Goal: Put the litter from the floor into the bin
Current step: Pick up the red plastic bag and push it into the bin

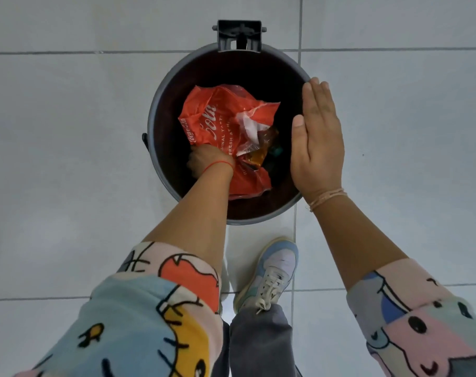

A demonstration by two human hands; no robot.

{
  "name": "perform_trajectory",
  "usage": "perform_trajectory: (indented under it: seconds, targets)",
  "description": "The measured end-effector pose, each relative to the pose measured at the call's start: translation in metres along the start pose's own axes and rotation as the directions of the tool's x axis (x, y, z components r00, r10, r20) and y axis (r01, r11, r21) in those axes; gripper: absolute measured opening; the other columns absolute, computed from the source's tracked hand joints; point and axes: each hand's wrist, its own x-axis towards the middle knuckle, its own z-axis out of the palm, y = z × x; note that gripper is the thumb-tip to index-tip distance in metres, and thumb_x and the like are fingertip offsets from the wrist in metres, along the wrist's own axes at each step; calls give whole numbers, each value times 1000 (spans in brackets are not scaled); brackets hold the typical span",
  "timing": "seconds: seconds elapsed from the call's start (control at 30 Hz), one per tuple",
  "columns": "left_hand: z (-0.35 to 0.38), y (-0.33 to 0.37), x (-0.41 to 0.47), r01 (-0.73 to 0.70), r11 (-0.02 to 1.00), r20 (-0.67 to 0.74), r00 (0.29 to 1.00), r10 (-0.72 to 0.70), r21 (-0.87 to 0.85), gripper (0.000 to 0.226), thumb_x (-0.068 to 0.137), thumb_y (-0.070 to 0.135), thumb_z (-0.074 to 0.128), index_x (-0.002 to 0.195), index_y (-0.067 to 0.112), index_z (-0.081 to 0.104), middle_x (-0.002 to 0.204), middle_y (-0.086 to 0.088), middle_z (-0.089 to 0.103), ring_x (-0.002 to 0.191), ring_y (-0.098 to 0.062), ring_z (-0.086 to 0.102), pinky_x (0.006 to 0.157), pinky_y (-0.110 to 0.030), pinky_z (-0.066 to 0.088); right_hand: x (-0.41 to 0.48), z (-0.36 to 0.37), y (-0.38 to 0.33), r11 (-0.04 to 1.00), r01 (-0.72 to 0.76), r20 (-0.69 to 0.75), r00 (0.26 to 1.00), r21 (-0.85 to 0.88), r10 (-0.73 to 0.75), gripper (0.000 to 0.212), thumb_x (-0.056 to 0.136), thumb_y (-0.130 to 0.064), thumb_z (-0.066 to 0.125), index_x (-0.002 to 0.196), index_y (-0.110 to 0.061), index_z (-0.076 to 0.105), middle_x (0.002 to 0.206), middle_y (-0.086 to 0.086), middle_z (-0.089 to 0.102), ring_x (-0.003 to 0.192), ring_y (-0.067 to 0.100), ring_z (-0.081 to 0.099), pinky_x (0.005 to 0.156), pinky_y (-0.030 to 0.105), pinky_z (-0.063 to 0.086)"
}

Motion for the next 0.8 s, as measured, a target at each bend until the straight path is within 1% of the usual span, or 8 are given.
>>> perform_trajectory:
  seconds: [0.13,0.27,0.33,0.4,0.47,0.5,0.67,0.8]
  targets:
    - [-15,2,-20,80,982,14,997,-78,-172,76,79,29,68,135,-1,25,143,-19,33,132,-33,35,108,-37,31,1,-3,-1,1000,3,18,1000,-7,-3,45,96,-12,34,138,3,34,149,20,33,141,31,25,116,28,14]
    - [-30,-6,-53,-34,965,-113,994,5,-260,77,80,24,65,137,-4,22,141,-22,34,129,-36,36,108,-38,30,1,-7,-4,999,5,55,998,-47,-2,45,97,-12,35,139,2,33,149,20,32,142,31,23,117,31,13]
    - [-30,-14,-74,-173,976,-252,958,136,-132,82,83,23,58,142,-5,8,147,-25,25,133,-39,27,111,-40,24,1,-8,-7,998,2,60,998,-60,2,45,97,-13,35,139,2,33,150,20,31,142,31,23,118,33,14]
    - [-20,-23,-87,-315,939,-344,873,344,141,80,87,25,49,144,-3,0,153,-24,9,141,-40,9,117,-43,11,1,-7,-8,997,1,58,998,-73,4,45,97,-13,35,140,2,33,150,20,31,142,31,23,118,34,15]
    - [-9,-30,-84,-404,844,-281,815,507,354,75,91,28,41,145,2,-4,156,-17,-7,143,-36,-9,116,-44,-3,0,-6,-7,997,-1,54,999,-81,6,45,97,-13,35,140,2,33,150,20,31,142,31,23,118,36,16]
    - [-5,-32,-77,-419,810,-203,824,529,410,73,93,31,37,146,4,-6,156,-15,-12,142,-34,-14,116,-43,-8,-1,-6,-7,997,0,49,999,-82,4,45,98,-13,35,139,2,33,150,20,31,142,31,23,119,37,16]
    - [-2,-29,-28,-415,749,148,905,400,516,80,94,47,32,145,7,-14,153,-15,-24,140,-32,-22,116,-43,-9,-1,-4,-6,995,8,35,999,-98,-5,45,98,-15,33,140,1,32,151,18,31,143,29,22,119,38,17]
    - [0,-25,-10,-445,729,252,895,367,520,81,93,51,33,145,11,-16,153,-14,-24,141,-31,-20,116,-42,-6,-2,-1,-5,994,16,15,1000,-112,-14,45,98,-17,32,140,0,32,151,17,32,142,29,23,118,34,15]
